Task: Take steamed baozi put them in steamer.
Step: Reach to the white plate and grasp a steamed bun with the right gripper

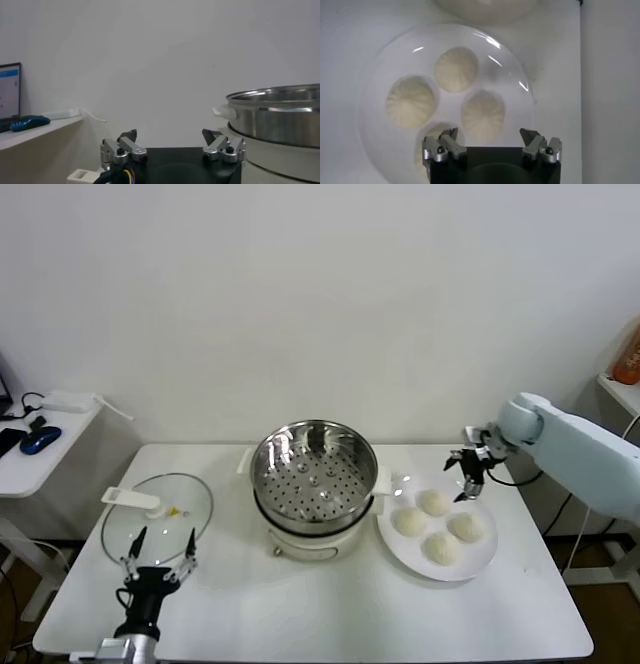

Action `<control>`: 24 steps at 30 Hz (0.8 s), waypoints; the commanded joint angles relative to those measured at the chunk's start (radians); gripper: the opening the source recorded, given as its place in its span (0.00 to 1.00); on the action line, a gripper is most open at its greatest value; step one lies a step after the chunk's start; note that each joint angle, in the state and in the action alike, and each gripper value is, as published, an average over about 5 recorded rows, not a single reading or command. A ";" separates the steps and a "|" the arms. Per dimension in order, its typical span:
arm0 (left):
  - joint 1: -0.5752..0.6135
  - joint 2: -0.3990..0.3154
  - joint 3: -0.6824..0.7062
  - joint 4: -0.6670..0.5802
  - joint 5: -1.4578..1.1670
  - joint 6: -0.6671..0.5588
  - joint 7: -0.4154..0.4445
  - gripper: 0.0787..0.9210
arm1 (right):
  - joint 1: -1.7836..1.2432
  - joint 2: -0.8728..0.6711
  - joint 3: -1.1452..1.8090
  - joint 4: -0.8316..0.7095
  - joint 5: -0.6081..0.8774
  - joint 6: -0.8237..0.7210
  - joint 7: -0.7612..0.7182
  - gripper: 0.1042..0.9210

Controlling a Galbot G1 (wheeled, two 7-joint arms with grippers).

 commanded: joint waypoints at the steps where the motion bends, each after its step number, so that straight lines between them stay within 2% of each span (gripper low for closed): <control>1: 0.000 -0.001 -0.003 0.002 -0.002 0.003 -0.007 0.88 | -0.042 0.086 -0.003 -0.096 -0.062 0.004 -0.004 0.88; 11: 0.001 0.001 -0.013 0.013 -0.008 0.002 -0.013 0.88 | -0.097 0.143 0.065 -0.179 -0.123 0.028 0.000 0.88; 24: 0.004 -0.003 -0.013 0.015 -0.013 0.003 -0.022 0.88 | -0.123 0.161 0.114 -0.202 -0.166 0.042 0.005 0.88</control>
